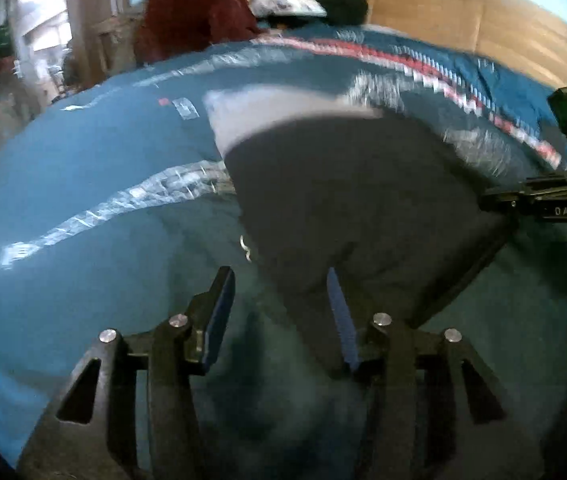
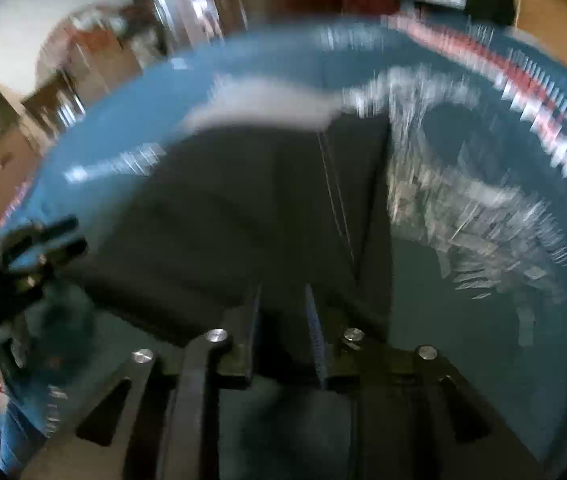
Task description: Fold large clothes
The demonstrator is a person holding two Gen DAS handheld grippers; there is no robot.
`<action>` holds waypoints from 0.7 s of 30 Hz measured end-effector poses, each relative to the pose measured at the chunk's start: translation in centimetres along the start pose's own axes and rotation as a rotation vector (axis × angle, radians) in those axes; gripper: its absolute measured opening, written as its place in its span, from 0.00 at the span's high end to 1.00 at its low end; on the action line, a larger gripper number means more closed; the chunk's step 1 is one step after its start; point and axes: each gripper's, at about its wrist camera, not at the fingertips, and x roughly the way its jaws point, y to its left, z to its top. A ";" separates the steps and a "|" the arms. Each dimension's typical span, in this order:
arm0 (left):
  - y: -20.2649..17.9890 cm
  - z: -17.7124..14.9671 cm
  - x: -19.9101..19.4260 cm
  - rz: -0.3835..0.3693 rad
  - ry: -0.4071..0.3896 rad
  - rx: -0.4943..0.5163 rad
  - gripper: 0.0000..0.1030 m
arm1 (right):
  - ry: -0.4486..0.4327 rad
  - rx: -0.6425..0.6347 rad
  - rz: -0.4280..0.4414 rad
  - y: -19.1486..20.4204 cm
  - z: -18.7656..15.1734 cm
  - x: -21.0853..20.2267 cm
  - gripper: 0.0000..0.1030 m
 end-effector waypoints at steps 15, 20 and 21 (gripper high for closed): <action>2.9 -7.7 0.7 0.141 0.187 -0.254 0.11 | 0.115 0.183 -0.242 1.0 -14.1 -2.5 0.22; 3.0 -7.4 1.3 0.127 0.214 -0.249 0.00 | 0.111 0.154 -0.258 1.6 -14.4 -2.3 0.04; 3.0 -7.4 1.4 0.131 0.215 -0.253 0.00 | 0.115 0.151 -0.260 1.7 -14.4 -2.2 0.01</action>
